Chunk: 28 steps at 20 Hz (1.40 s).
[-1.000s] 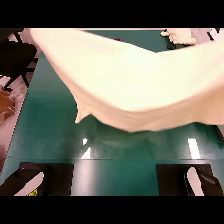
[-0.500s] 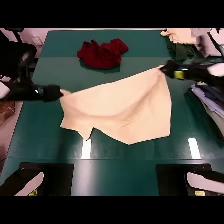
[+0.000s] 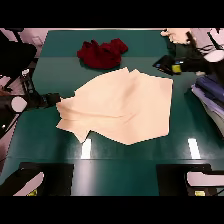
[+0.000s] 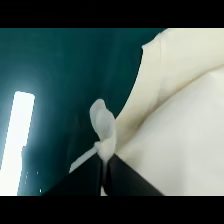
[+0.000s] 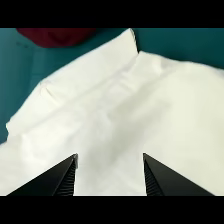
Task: Fold the shirts.
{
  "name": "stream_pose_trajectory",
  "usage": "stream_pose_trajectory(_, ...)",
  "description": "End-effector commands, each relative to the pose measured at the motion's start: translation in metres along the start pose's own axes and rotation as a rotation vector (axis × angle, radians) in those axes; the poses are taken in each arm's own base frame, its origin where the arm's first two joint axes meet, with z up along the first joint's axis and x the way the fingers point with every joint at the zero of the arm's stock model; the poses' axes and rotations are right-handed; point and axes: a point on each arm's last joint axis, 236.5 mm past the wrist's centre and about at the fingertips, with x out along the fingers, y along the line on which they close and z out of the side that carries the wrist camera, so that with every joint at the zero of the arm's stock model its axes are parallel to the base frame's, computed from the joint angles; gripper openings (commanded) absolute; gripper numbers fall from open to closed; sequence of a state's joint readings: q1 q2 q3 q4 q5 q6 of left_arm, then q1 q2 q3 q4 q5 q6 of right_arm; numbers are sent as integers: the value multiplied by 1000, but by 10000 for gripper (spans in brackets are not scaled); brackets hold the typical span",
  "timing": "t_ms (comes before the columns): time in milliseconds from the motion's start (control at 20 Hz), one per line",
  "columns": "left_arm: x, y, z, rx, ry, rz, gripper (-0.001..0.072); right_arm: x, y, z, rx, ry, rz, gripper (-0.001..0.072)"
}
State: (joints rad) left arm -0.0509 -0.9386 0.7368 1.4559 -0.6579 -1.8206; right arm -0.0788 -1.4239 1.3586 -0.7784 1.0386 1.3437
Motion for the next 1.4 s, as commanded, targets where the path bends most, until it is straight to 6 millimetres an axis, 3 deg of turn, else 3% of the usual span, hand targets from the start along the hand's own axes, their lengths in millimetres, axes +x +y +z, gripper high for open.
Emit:
stream_pose_trajectory(0, 24, -20, 41, -7, -182, -99, 25, -54, -21, -68, 28, 100, -60, 478)
stream_pose_trajectory(100, 45, -30, 53, -78, -225, -154, 25, -69, -32, -113, 85, 105, -80, 477)
stream_pose_trajectory(150, 60, -32, 47, -89, -188, -164, 25, -74, -38, -134, 112, 97, -91, 476)
stream_pose_trajectory(350, 113, -48, -17, 41, 43, -195, 26, -78, -54, -203, 209, 134, -107, 475)
stream_pose_trajectory(450, 115, -40, -19, 54, 55, -184, 28, -82, -57, -224, 233, 143, -108, 475)
stream_pose_trajectory(500, 110, -33, -12, 36, 49, -181, 200, -85, -59, -227, 240, 129, -113, 476)
stream_pose_trajectory(550, 102, -25, 0, 14, 45, -184, 591, -90, -62, -229, 248, 105, -121, 475)
stream_pose_trajectory(600, 91, -16, 9, -6, 55, -194, 664, -94, -65, -229, 256, 80, -130, 475)
stream_pose_trajectory(800, 32, 24, 41, -89, 71, -222, 664, -112, -74, -224, 271, 7, -158, 475)
stream_pose_trajectory(850, 24, 31, 35, -94, 102, -227, 663, -112, -74, -223, 270, 4, -158, 475)
stream_pose_trajectory(900, 21, 35, 16, -87, 179, -237, 663, -111, -75, -223, 275, 11, -156, 475)
stream_pose_trajectory(1000, 24, 39, -25, -80, 316, -260, 625, -103, -76, -229, 284, 59, -143, 475)
stream_pose_trajectory(1050, 29, 39, -35, -86, 342, -269, 497, -98, -75, -232, 293, 90, -129, 475)
stream_pose_trajectory(1100, 32, 39, -43, -71, 367, -280, 493, -92, -71, -235, 300, 119, -104, 476)
stream_pose_trajectory(1250, 45, 38, -63, -48, 441, -322, 506, -78, -54, -245, 282, 195, -41, 475)
stream_pose_trajectory(1300, 50, 39, -71, -60, 470, -330, 587, -74, -49, -246, 272, 206, -28, 475)
stream_pose_trajectory(1350, 54, 34, -77, -68, 496, -367, 624, -73, -45, -246, 256, 220, -20, 475)
